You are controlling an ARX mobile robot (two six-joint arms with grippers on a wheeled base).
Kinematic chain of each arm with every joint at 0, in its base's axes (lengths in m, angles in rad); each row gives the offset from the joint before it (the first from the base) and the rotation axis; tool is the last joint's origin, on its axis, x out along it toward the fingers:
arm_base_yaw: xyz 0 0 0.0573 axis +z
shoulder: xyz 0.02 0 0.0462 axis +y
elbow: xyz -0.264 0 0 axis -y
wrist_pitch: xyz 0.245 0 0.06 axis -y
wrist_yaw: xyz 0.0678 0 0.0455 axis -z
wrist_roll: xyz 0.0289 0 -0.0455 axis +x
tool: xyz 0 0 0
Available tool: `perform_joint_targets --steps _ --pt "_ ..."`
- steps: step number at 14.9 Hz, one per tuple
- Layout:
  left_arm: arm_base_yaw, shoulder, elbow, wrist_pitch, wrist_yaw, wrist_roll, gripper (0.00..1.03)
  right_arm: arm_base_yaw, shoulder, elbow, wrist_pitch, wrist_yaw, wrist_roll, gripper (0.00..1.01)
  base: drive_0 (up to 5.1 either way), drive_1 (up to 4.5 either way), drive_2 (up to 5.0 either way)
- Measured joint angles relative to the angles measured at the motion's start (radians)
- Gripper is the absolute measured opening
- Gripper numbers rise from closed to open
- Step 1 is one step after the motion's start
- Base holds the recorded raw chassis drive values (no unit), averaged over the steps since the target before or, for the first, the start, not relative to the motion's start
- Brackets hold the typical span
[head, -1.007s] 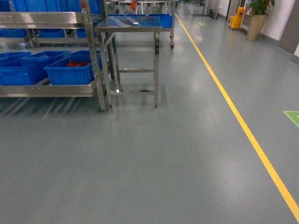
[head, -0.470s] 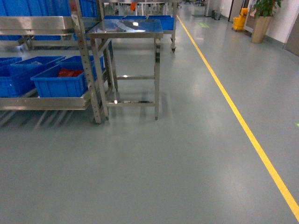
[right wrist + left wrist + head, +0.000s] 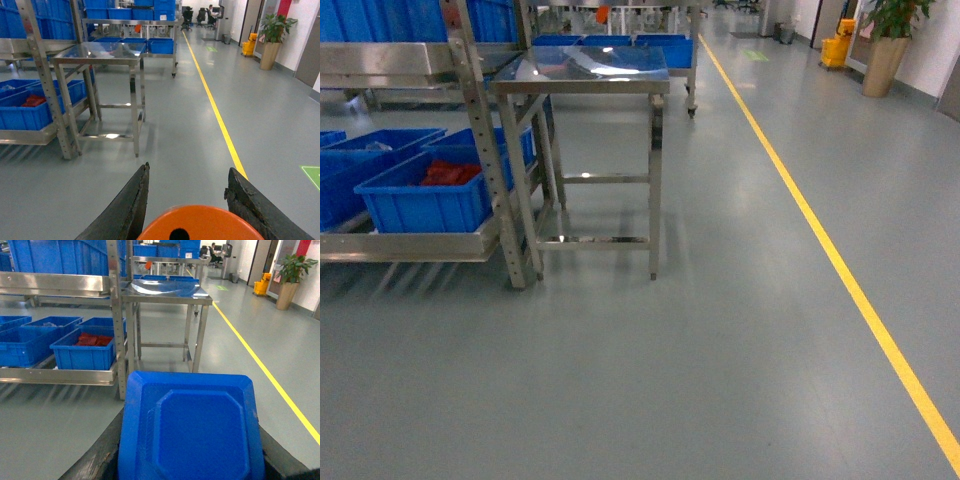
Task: Sort blue parts and orange caps into right shelf containers
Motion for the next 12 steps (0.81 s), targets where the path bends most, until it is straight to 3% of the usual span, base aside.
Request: perform_joint_targets --steps 12 --pt "0.0 0.0 0.0 0.006 0.0 0.0 0.44 0.0 0.0 0.0 0.0 0.0 0.0 0.42 0.0 4.29 -4.3"
